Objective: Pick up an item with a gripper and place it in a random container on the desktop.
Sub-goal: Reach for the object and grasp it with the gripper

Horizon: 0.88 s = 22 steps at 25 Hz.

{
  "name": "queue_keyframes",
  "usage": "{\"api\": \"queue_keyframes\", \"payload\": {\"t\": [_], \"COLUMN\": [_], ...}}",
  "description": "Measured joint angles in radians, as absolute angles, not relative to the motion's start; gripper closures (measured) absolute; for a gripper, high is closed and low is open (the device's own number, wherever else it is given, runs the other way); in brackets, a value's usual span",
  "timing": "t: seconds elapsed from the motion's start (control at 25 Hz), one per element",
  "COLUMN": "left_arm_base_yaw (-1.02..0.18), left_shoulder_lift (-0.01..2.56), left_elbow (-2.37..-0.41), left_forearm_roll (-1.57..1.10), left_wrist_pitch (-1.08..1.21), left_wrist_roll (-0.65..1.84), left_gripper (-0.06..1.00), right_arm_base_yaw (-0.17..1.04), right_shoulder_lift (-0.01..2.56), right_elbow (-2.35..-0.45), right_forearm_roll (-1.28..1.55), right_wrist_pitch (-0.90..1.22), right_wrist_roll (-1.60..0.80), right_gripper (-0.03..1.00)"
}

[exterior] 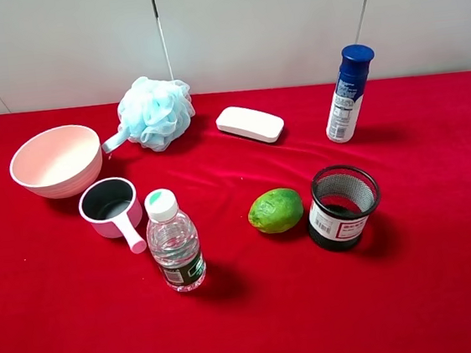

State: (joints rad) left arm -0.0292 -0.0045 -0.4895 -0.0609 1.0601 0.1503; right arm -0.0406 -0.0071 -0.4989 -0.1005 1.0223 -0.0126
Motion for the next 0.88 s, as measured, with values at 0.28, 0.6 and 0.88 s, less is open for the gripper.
{"api": "queue_keyframes", "payload": {"t": [0.28, 0.6, 0.88], "left_arm_base_yaw": [-0.029, -0.029, -0.029], "left_shoulder_lift": [-0.005, -0.005, -0.005], "left_elbow": [-0.490, -0.490, -0.490], "left_forearm_roll": [-0.061, -0.061, -0.061], "left_wrist_pitch": [1.060, 1.060, 1.060], "left_wrist_roll": [0.150, 0.150, 0.150], "left_gripper": [-0.05, -0.05, -0.05], "right_arm_base_yaw": [-0.041, -0.041, -0.041], "right_shoulder_lift": [-0.007, -0.007, 0.089], "right_elbow": [-0.499, -0.499, -0.555], "right_forearm_roll": [-0.100, -0.059, -0.043], "right_wrist_pitch": [1.022, 1.022, 1.022], "right_wrist_roll": [-0.013, 0.023, 0.024], "right_gripper": [0.28, 0.28, 0.28]}}
